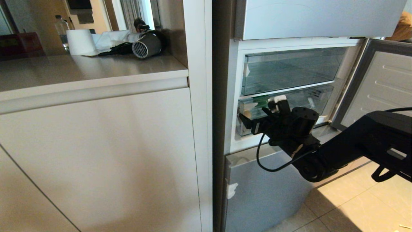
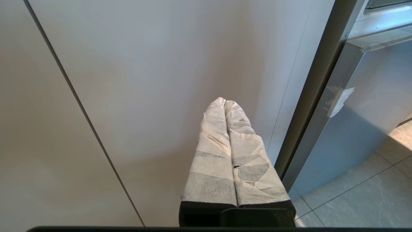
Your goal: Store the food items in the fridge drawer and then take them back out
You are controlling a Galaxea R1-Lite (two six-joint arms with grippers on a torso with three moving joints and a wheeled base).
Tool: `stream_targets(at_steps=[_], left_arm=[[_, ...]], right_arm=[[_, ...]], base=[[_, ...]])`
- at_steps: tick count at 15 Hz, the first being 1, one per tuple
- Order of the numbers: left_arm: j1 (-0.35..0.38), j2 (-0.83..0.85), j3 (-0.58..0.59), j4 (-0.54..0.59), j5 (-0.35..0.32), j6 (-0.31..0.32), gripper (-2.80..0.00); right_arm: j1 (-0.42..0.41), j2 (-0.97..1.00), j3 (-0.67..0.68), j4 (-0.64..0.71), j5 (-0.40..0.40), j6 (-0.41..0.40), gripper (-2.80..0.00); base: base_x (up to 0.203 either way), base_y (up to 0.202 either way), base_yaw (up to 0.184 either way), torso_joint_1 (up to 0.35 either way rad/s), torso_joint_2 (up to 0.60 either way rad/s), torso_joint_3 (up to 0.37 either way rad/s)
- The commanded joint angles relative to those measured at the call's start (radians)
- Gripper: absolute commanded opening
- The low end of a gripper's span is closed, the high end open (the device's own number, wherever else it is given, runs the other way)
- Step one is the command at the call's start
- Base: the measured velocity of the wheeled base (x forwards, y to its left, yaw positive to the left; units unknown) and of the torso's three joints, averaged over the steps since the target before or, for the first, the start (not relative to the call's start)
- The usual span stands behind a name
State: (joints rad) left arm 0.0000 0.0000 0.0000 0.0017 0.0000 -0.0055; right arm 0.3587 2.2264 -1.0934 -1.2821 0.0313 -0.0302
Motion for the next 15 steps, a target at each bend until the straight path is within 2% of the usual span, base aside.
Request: stream_targets(at_steps=[1, 5, 9, 15], left_arm=[[0.0, 0.0, 0.0, 0.0, 0.0, -0.001, -2.8], [0.0, 0.0, 0.0, 0.0, 0.0, -0.001, -2.8], [0.0, 0.0, 0.0, 0.0, 0.0, -0.001, -2.8], [0.0, 0.0, 0.0, 0.0, 0.0, -0.001, -2.8]], right_arm=[[-0.003, 0.002, -0.007, -0.008, 0.0, 0.0, 0.0], [-0.006, 0.013, -0.019, -0.008, -0.053, -0.008, 0.0], [-0.004, 0.01, -0.011, -0.008, -0.054, -0.01, 0.0], [0.042, -0.013, 0.012, -0.008, -0.051, -0.022, 0.0]], base=[[0.0, 0.0, 0.0, 0.0, 0.0, 0.0], [0.0, 0.0, 0.0, 0.0, 0.0, 0.0], [0.0, 0.0, 0.0, 0.0, 0.0, 0.0], [0.0, 0.0, 0.0, 0.0, 0.0, 0.0]])
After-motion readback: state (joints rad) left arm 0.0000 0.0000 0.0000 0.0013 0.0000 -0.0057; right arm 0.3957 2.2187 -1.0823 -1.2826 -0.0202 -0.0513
